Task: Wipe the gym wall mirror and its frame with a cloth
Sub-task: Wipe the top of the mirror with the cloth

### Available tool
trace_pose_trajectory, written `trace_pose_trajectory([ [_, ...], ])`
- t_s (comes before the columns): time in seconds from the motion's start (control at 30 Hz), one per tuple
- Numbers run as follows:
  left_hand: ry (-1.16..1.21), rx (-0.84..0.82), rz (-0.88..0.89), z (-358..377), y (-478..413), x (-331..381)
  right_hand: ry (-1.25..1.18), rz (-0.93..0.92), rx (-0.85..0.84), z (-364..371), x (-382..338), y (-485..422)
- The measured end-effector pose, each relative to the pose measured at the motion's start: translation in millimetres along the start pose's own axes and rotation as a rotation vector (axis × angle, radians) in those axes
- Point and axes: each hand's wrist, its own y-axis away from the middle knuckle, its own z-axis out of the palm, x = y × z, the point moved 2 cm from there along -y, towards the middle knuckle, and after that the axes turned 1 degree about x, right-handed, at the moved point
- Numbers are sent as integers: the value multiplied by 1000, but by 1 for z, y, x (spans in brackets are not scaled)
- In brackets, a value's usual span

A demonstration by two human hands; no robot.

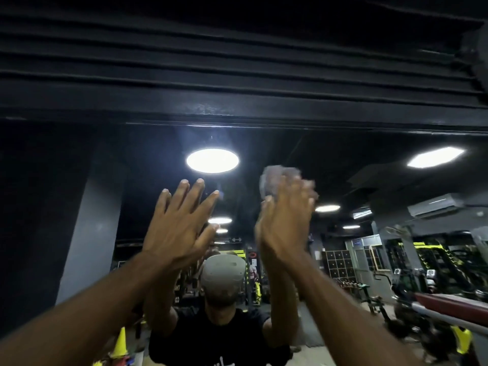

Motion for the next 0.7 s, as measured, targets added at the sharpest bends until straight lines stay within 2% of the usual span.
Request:
trace_pose_trajectory([
  [0.1,42,56,-112,-7,-17,-27,21,-360,-124,17,-24,23],
  [0.17,42,55,-116,-11,-27,-42,63,-490,-180,7,-7,3],
  [0.23,13,42,-65,-13,-33,-53,49,-398,-135,4,3,-29],
  [0.33,11,27,-29,-14,-38,-57,-14,-6,71,14,-31,-59],
  [0.37,22,44,-37,-15,-43,-59,12,53,113,24,-53,-61],
  [0.4,34,60,-57,-18,-49,-61,47,22,121,34,-70,-59],
  [0.5,49,102,-115,-28,-73,-73,67,-370,13,38,-76,-58],
  [0.57,43,123,-123,-33,-84,-86,71,-522,-38,19,-51,-76],
  [0.6,46,129,-127,-34,-87,-93,90,-488,4,12,-36,-93],
  [0.63,54,138,-138,-34,-89,-100,79,-360,82,7,-27,-111],
  [0.7,61,148,-150,-34,-91,-110,121,60,199,16,-43,-129],
])
